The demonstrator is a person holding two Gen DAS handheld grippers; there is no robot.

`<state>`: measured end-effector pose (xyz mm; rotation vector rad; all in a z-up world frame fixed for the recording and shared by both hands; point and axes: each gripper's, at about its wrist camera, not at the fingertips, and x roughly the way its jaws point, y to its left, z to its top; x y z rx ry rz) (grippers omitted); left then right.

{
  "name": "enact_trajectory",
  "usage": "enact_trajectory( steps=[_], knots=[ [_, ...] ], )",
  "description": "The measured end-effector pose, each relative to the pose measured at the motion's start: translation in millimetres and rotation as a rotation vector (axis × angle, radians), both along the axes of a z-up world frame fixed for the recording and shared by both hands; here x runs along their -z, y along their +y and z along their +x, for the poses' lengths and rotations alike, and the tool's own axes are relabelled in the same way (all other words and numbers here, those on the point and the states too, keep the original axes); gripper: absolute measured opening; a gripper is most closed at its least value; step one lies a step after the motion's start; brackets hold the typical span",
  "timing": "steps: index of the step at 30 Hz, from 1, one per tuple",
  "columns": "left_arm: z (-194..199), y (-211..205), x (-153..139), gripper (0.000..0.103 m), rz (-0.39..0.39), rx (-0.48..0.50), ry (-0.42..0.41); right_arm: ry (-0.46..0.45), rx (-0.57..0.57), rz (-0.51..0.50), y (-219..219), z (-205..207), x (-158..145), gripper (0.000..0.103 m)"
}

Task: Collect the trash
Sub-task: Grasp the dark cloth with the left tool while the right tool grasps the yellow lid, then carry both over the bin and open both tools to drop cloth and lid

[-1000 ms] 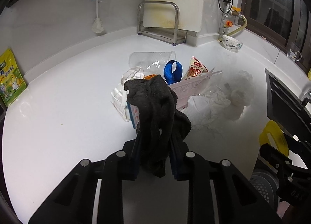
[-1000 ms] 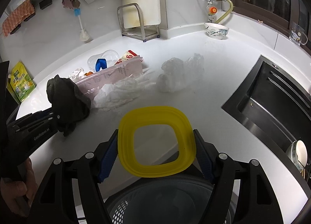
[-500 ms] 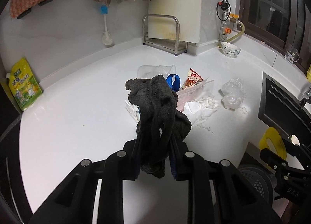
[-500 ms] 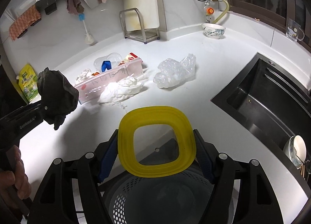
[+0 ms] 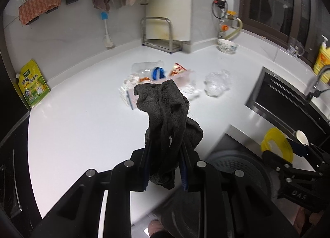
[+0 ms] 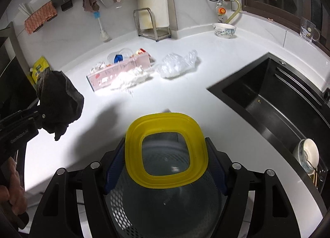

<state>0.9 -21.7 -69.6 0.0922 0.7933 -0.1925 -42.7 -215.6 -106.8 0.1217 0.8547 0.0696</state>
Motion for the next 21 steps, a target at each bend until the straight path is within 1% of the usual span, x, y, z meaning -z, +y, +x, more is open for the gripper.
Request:
enact_trajectory(
  steps=[4, 8, 16, 21],
  knots=[
    [-25.1, -19.6, 3.6, 0.023, -0.003, 0.032, 0.012, 0.019, -0.012, 0.000, -10.2, -20.7, 5.5, 0.070],
    [-44.4, -37.4, 14.1, 0.023, 0.002, 0.048, 0.042, 0.033, -0.023, 0.002, -19.5, -36.4, 12.3, 0.070],
    [-74.3, -66.1, 46.0, 0.023, -0.007, 0.069, 0.124, 0.091, -0.051, 0.004, -37.0, -65.1, 41.6, 0.070],
    [-83.2, -72.2, 73.7, 0.024, 0.000, 0.046, 0.197, 0.127, -0.073, 0.015, -39.2, -70.1, 59.5, 0.070]
  ],
)
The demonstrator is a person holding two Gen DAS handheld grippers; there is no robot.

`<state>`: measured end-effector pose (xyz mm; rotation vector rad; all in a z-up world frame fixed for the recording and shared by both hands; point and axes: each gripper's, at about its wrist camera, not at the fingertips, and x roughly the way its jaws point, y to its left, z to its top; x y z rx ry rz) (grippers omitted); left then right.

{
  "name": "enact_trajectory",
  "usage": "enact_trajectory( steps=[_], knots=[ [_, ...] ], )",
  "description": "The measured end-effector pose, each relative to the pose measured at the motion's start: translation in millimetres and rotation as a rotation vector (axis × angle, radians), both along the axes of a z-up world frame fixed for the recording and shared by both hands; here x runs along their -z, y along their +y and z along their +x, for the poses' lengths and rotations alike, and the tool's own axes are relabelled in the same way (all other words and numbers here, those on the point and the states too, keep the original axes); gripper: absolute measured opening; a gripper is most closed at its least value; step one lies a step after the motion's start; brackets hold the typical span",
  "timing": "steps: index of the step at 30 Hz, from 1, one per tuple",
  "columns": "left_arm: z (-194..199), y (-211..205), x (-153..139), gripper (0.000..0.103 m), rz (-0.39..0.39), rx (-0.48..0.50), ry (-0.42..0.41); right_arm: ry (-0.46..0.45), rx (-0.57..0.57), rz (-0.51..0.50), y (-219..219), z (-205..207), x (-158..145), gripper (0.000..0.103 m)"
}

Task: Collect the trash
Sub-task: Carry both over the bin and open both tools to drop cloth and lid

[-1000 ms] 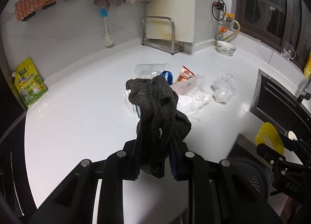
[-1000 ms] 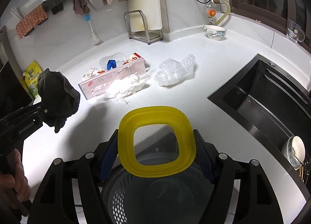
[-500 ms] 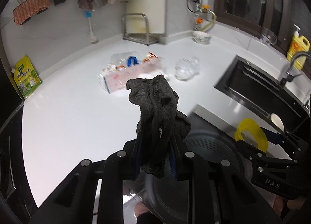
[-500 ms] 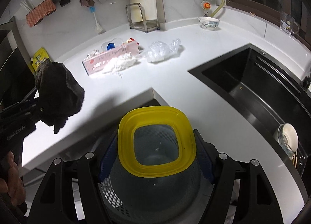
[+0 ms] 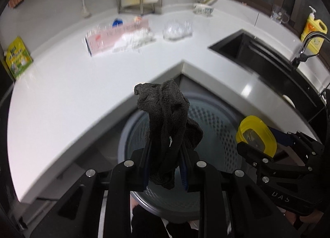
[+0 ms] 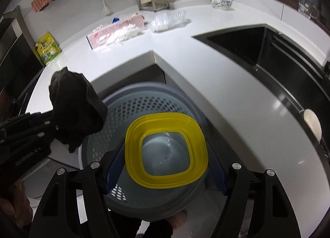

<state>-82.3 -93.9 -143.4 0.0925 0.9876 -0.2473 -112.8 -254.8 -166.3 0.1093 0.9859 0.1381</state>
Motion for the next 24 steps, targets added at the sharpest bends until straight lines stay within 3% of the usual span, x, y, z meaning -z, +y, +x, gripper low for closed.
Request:
enact_trajectory(
  steps=[12, 24],
  knots=[
    [2.6, 3.4, 56.0, 0.024, 0.010, -0.050, 0.137, 0.098, -0.048, 0.027, 9.6, 11.4, 53.0, 0.070],
    [9.9, 14.2, 80.7, 0.026, -0.001, -0.069, 0.172, 0.136, -0.062, 0.023, 18.9, 30.4, 73.6, 0.070]
  ],
)
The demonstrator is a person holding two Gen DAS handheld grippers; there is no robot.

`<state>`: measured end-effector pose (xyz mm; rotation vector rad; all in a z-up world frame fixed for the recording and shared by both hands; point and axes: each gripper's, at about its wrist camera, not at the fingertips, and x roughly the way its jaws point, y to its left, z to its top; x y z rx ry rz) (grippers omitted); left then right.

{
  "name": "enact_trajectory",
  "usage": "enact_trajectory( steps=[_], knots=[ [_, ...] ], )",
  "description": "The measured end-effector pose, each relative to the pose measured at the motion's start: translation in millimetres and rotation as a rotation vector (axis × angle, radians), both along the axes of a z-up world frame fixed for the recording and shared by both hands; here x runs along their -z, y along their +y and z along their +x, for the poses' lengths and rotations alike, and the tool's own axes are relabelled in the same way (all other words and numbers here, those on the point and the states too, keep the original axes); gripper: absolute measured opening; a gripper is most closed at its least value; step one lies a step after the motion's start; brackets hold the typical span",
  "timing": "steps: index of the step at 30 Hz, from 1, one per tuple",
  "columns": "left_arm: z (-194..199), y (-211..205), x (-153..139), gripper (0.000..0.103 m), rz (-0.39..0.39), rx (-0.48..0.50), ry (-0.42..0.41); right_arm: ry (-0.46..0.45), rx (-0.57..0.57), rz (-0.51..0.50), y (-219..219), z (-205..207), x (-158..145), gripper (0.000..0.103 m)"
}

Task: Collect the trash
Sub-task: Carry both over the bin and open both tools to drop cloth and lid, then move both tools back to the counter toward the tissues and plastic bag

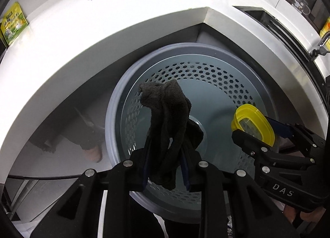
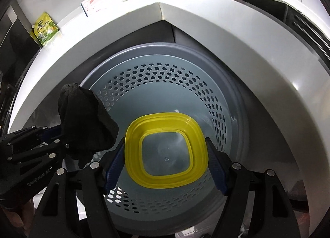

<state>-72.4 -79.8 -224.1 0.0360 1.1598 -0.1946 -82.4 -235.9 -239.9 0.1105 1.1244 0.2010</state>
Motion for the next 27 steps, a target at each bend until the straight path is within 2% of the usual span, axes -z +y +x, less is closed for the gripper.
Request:
enact_trajectory(
  steps=[5, 7, 9, 10, 27],
  knots=[
    [2.1, 2.2, -1.8, 0.031, -0.006, -0.005, -0.008, 0.007, 0.012, -0.008, -0.8, 4.8, 0.6, 0.071],
    [2.5, 4.0, -4.7, 0.038, -0.003, -0.009, -0.018, 0.014, 0.017, -0.018, 1.7, 7.4, 1.5, 0.071],
    [1.5, 6.9, -8.5, 0.055, -0.003, -0.017, -0.031, 0.018, 0.020, -0.013, 1.5, 7.6, 2.1, 0.075],
    [0.7, 8.3, -11.2, 0.057, -0.007, -0.020, -0.041, 0.017, 0.023, -0.008, 0.8, 6.8, 2.0, 0.076],
    [-6.3, 17.9, -32.3, 0.057, 0.006, -0.053, -0.057, 0.003, 0.035, -0.002, -4.8, -6.5, -11.3, 0.077]
  ],
)
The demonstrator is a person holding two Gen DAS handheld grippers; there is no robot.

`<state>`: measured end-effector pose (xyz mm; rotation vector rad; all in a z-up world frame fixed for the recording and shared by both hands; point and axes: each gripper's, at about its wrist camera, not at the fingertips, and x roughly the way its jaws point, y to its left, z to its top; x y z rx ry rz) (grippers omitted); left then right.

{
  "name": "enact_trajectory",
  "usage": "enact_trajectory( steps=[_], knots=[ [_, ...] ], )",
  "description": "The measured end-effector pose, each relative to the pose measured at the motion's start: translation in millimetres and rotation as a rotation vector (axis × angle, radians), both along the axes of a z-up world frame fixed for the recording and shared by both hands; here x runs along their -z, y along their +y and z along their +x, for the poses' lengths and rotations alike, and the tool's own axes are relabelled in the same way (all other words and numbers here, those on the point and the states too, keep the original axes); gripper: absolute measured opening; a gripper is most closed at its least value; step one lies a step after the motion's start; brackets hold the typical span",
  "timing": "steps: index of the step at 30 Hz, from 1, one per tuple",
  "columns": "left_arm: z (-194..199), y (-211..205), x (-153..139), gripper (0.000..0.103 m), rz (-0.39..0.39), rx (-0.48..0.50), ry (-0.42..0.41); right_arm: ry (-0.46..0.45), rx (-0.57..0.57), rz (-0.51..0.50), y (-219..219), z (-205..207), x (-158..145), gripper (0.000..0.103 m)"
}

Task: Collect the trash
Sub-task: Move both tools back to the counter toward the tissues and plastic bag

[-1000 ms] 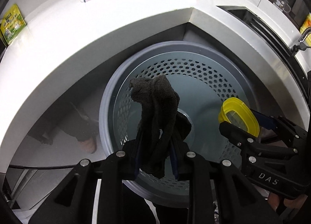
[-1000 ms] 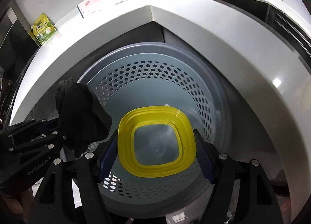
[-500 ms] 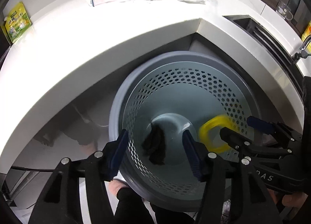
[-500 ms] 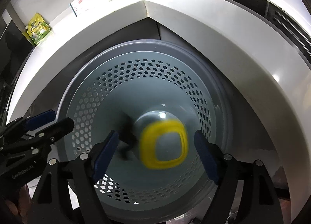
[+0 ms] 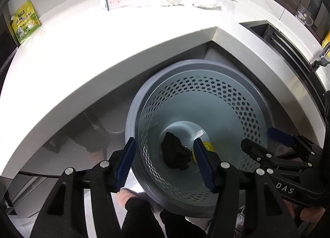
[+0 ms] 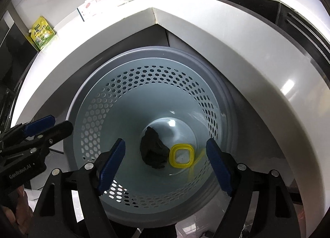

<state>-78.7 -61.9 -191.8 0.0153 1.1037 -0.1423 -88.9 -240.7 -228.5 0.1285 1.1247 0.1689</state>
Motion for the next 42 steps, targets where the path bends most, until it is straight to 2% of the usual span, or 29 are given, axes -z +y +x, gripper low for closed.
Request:
enact_trajectory(
  steps=[9, 14, 26, 33, 42],
  knots=[
    [3.8, -3.4, -36.8, 0.062, 0.001, -0.029, -0.054, -0.026, -0.008, 0.023, -7.9, -6.6, -28.8, 0.077],
    [8.4, -6.3, -65.2, 0.068, -0.001, -0.037, -0.115, -0.050, -0.019, 0.045, -11.0, -8.9, -51.4, 0.077],
    [15.9, -1.6, -119.6, 0.076, 0.003, -0.086, -0.231, -0.180, -0.044, 0.034, -19.6, 9.5, -106.2, 0.077],
    [34.9, 7.0, -138.9, 0.080, -0.011, -0.105, -0.274, -0.237, -0.032, 0.026, -20.6, 32.2, -128.4, 0.077],
    [79.9, 7.8, -145.5, 0.081, -0.048, -0.057, -0.300, -0.258, 0.035, -0.023, -24.7, 70.1, -139.9, 0.077]
  ],
)
